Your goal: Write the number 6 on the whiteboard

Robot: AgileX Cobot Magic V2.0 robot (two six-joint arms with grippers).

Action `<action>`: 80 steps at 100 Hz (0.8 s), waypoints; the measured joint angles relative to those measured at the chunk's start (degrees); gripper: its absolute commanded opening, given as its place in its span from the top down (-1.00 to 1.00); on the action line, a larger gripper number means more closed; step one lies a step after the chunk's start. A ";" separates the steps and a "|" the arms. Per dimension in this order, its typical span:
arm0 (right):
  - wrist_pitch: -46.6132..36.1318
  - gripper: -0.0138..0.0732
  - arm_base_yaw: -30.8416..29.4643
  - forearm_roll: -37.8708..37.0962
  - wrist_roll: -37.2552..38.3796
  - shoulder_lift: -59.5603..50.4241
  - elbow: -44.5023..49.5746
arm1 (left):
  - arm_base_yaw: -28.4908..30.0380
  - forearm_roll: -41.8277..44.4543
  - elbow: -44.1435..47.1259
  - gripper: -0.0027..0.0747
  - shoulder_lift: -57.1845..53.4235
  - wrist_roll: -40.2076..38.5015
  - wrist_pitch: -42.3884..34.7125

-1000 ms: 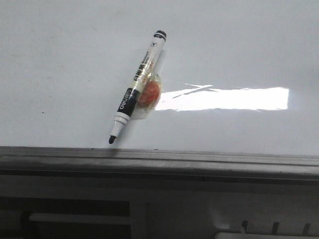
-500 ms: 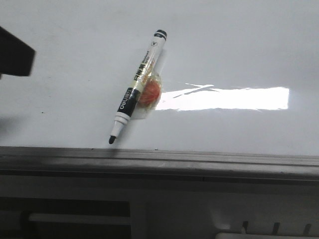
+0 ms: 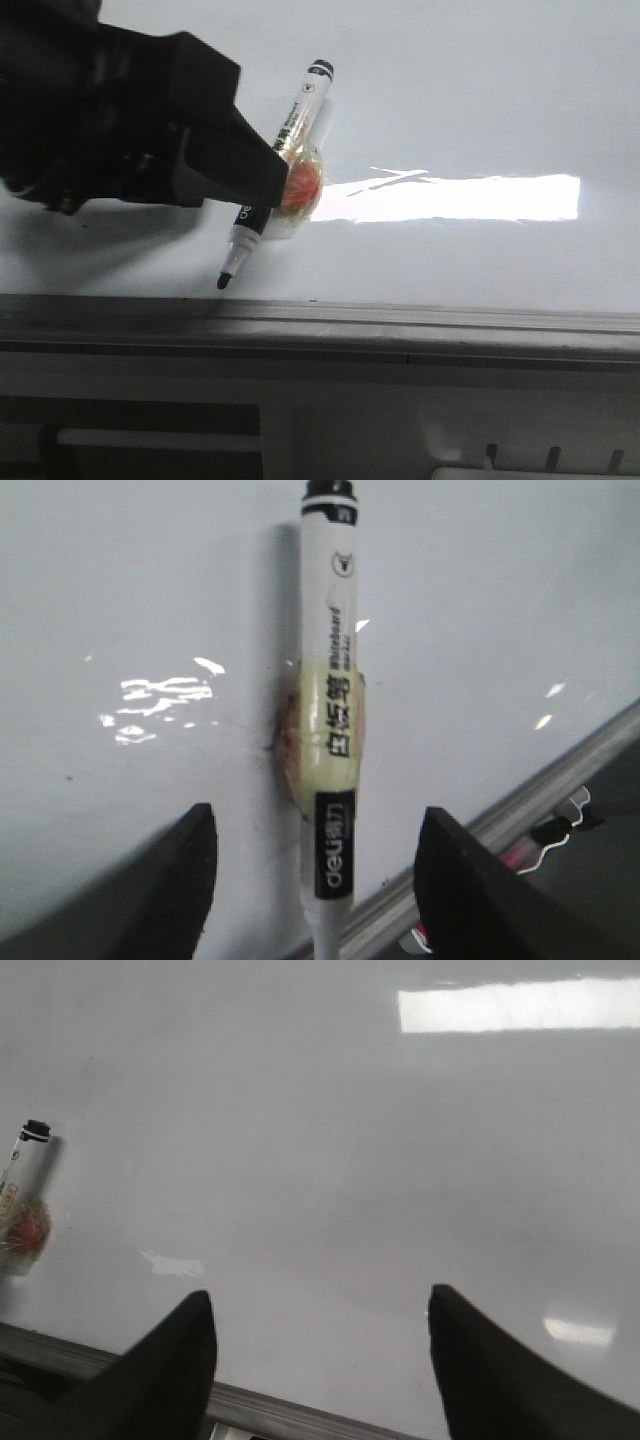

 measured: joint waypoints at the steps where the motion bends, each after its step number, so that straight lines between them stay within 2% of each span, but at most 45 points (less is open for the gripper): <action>1: -0.01 -0.28 0.00 0.00 0.00 0.00 0.00 | 0.00 0.02 -0.01 -0.13 0.24 0.00 0.02; 8: 0.13 -0.28 0.00 0.00 -0.12 0.00 0.00 | 0.00 -0.26 -0.84 -0.05 2.49 0.00 -0.59; 15: 0.27 -0.28 0.00 0.00 -0.12 0.00 0.00 | -0.23 -0.26 -1.51 0.19 4.07 0.03 -0.70; 29: 0.40 -0.28 0.00 0.00 -0.12 0.00 -0.09 | -0.47 -0.26 -1.88 0.99 5.93 0.13 -0.70; 40: 0.53 -0.27 0.41 0.29 -0.85 0.00 -0.09 | -0.47 -0.11 -1.88 0.98 5.86 0.13 -0.04; 47: 0.91 -0.27 1.31 2.78 -4.45 0.00 -0.09 | -0.47 2.41 -1.98 0.98 4.89 0.40 1.75; 53: 2.19 -0.27 2.51 7.50 -11.59 0.15 -0.09 | -0.75 7.23 -2.39 0.98 3.28 1.26 4.92; 65: 7.12 -0.27 5.85 21.91 -29.18 2.83 -0.12 | -3.66 21.54 -3.70 0.98 -1.78 5.63 12.07; 72: 8.04 -0.27 8.21 27.49 -37.43 5.35 -0.12 | -6.00 27.17 -3.96 0.98 -4.71 10.04 16.16; 80: 7.10 -0.27 11.21 30.79 -43.72 8.34 -0.12 | -8.37 29.69 -3.96 0.98 -7.20 14.89 19.74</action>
